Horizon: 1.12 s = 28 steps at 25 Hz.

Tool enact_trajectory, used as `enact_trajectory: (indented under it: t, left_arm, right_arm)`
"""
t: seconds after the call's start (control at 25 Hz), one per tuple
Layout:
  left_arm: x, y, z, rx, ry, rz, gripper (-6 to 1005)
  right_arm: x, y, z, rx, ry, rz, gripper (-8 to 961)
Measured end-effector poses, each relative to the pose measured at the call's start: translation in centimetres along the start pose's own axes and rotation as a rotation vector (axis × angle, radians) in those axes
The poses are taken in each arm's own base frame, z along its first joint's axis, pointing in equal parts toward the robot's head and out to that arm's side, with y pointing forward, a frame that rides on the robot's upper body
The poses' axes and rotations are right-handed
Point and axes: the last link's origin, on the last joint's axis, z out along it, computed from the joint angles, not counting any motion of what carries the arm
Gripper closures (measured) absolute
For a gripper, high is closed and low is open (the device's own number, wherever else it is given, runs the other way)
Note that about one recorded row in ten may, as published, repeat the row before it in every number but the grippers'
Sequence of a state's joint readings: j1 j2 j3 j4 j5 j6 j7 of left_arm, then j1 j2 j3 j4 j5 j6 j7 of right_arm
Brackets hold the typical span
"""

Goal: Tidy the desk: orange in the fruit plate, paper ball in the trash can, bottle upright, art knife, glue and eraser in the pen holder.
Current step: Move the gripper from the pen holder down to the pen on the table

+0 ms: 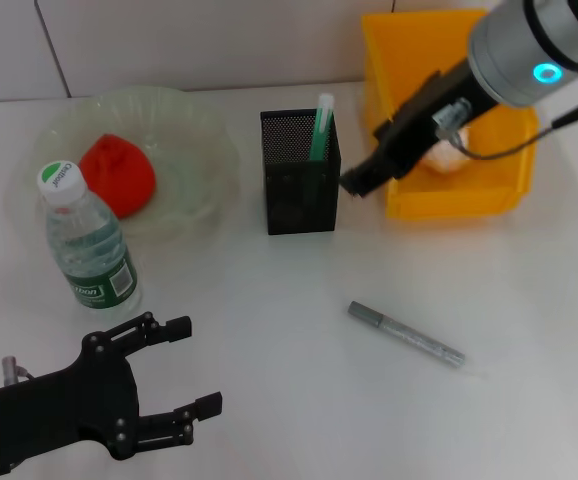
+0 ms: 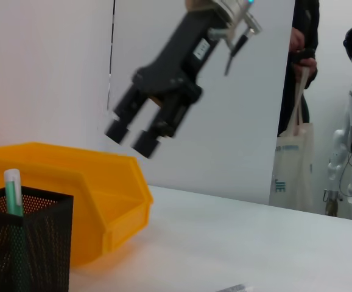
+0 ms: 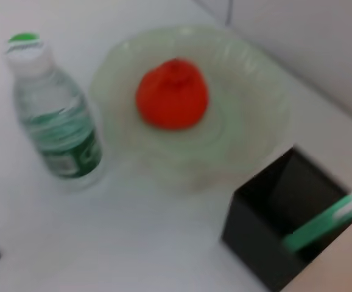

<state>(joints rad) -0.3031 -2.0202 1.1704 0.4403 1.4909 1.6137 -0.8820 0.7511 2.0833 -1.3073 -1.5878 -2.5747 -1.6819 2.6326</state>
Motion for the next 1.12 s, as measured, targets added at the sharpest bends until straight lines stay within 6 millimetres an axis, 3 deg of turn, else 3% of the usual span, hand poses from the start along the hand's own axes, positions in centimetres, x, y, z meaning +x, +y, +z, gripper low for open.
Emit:
enact_trajectory:
  t: [0.12,0.52,0.76,0.92,1.12]
  left_arm:
    - [0.0,0.0,0.0,0.0,0.0,0.001,124]
    - [0.1,-0.2,0.0,0.004,-0.003,0.005,124]
    - [0.1,-0.3,-0.1,0.007,0.0,0.006,124]
    - [0.2,-0.4,-0.2,0.014,0.001,0.005,124]
    - [0.2,-0.4,-0.1,0.014,0.001,0.006,124]
  right_arm:
    - [1.7,0.3,-0.4,-0.091,0.008,0.063,245]
    - [5.9,0.2,0.3,-0.112,0.126,0.132,246]
    - [7.2,0.3,1.5,-0.123,0.192,0.159,247]
    - [8.0,1.0,3.6,-0.153,0.253,0.161,248]
    - [8.1,1.0,4.6,-0.145,0.257,0.159,249]
